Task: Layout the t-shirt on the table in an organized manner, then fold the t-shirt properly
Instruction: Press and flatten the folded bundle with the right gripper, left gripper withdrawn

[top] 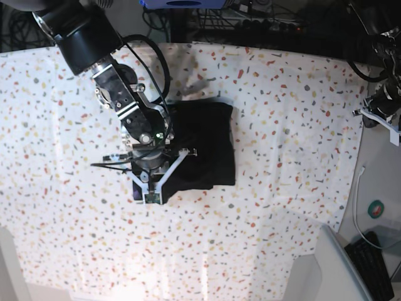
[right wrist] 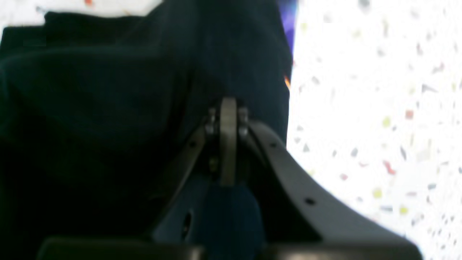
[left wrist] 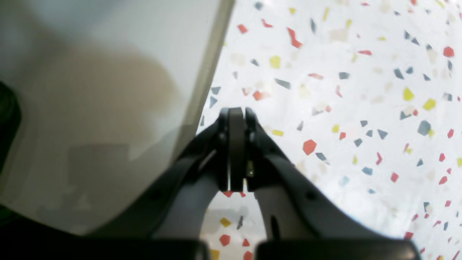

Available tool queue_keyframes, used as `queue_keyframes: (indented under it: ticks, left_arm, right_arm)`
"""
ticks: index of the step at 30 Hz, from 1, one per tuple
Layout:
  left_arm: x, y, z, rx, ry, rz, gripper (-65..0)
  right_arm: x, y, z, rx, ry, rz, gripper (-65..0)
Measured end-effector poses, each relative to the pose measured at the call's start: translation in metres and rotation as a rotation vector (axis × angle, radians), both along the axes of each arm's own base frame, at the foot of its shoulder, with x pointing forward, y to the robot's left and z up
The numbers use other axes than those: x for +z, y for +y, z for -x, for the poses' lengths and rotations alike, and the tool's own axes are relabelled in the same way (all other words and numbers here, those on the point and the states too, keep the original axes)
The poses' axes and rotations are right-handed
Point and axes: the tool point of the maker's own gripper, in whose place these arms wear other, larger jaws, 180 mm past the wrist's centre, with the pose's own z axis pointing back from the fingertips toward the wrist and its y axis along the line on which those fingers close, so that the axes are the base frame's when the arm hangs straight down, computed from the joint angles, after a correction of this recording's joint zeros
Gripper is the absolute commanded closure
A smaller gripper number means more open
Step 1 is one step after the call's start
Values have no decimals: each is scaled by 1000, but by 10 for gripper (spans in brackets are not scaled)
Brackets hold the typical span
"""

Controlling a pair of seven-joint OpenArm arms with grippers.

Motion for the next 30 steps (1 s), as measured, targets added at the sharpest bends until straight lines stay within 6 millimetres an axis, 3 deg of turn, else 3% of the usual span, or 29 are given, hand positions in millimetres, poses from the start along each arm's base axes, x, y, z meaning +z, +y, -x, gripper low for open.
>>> queue_keyframes:
  ticks: [4,8,12,17,20,22,24,27,28,30]
  left_arm:
    - [-7,-13,-3,-43,24,2,0]
    - [-16,-34,-8,-104,47,18,0]
    - [-26,-56,-12,-152,62,42,0]
    - [-26,-58,-11,-158,62,45,0]
    - [-24,-49,-9,-145,68,28,0]
    - [-19,-42,-9,-133,53,28,0]
    - [-13,-28,-8,-93,37,16,0]
    - [-6,-10,-4,-45,25,-5,0]
    - [-5,-9,-4,-42,25,-6,0]
    - [-7,-12,-4,-46,25,2,0]
  right_arm:
    - [9,23,-22,18,-20,-8,0]
    - [27,74,-35,161,-108,14,0]
    - [22,99,-29,286,-137,68,0]
    - [44,89,1,273,-79,4,0]
    - [49,96,46,276,-8,-79,0]
    - [36,110,82,308,96,-133,0]
    - [32,124,101,325,124,-154,-186]
    - [34,137,110,376,117,-155,-459]
    - [33,139,112,387,113,-148,-507]
    - [28,145,121,418,128,-138,-510]
